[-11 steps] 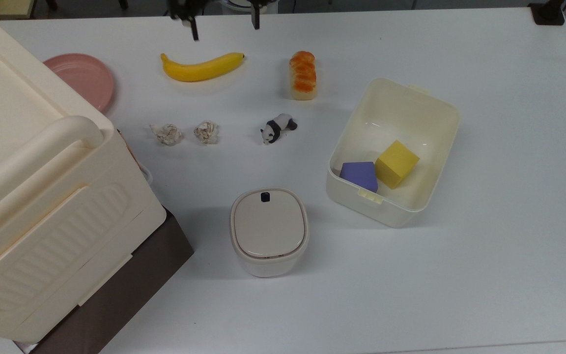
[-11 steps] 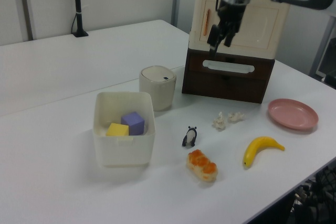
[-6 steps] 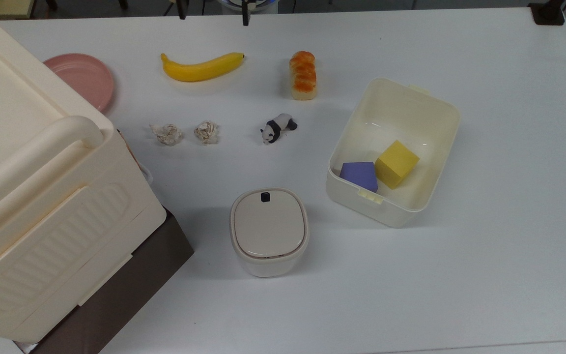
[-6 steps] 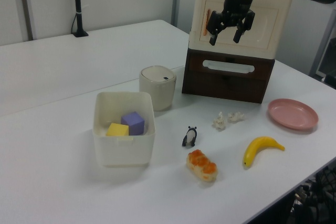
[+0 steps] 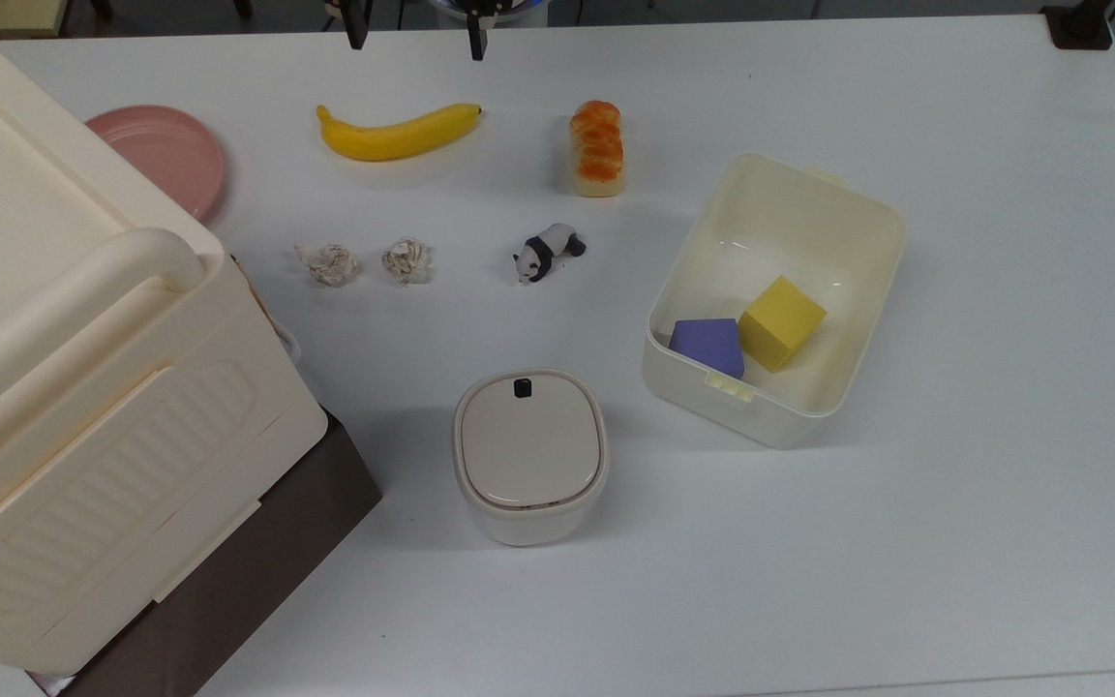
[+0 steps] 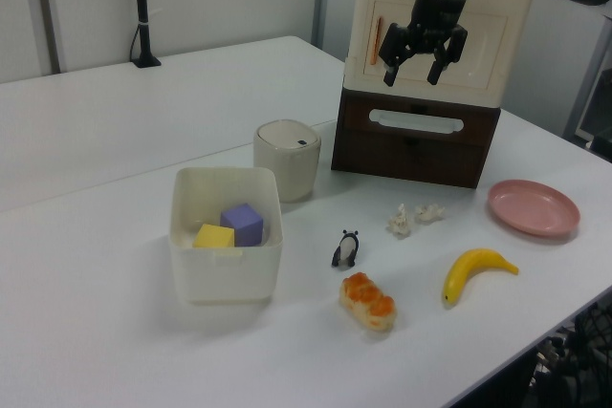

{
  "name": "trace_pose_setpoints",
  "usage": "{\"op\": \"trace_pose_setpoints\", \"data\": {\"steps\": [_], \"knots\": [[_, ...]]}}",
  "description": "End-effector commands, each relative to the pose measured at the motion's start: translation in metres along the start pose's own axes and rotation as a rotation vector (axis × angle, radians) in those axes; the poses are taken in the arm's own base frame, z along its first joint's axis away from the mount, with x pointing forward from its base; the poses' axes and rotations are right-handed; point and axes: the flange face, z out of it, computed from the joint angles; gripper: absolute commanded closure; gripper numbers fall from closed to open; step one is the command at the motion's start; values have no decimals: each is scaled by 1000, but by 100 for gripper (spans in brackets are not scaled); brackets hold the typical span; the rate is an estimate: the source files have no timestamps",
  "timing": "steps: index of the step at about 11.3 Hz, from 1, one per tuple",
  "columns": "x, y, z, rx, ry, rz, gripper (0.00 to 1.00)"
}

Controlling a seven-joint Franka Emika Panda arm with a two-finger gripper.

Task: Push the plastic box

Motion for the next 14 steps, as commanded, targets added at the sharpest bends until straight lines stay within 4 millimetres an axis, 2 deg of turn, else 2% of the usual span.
{"op": "trace_pose_setpoints", "data": {"steps": [1, 14], "knots": [[-5, -2, 5, 34, -29, -57, 0], [-6, -8, 13, 36, -42, -142, 0]]}}
